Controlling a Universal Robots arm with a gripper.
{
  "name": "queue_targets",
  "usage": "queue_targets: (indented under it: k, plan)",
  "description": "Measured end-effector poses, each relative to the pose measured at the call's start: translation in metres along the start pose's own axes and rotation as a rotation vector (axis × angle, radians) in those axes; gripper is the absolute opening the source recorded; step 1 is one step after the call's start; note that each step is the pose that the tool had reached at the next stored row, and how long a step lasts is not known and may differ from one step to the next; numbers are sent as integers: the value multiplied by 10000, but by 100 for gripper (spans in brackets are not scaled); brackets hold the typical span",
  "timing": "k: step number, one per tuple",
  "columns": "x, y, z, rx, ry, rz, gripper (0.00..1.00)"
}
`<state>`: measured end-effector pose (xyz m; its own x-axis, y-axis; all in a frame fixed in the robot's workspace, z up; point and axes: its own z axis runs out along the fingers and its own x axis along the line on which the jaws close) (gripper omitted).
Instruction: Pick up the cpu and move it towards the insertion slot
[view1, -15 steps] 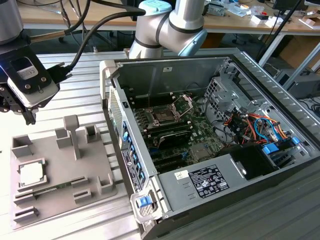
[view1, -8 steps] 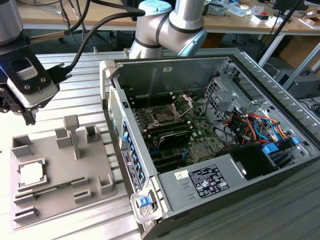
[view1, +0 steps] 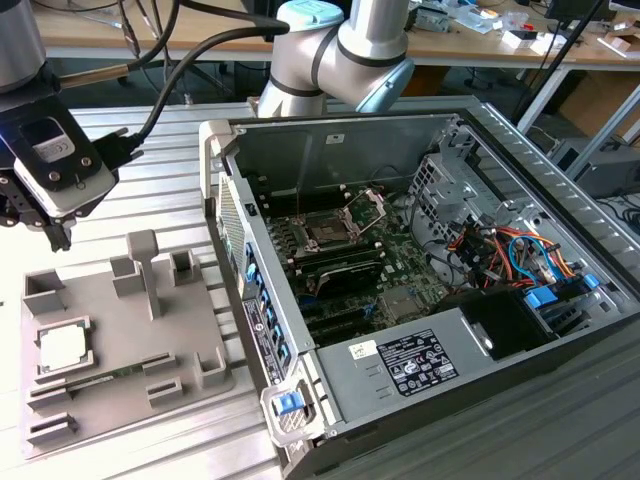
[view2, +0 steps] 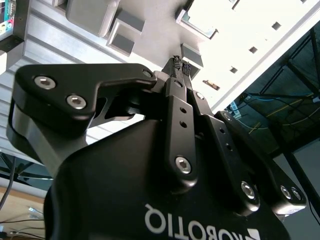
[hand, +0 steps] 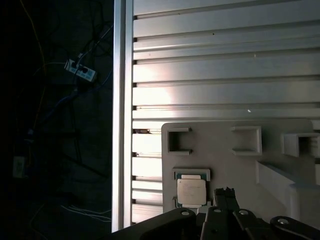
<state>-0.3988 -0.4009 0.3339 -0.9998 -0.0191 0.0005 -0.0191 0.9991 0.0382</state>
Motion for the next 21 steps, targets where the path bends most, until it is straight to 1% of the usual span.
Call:
queue_targets:
  k: [21]
  plan:
    - [15,-4,44,0,0,0,11]
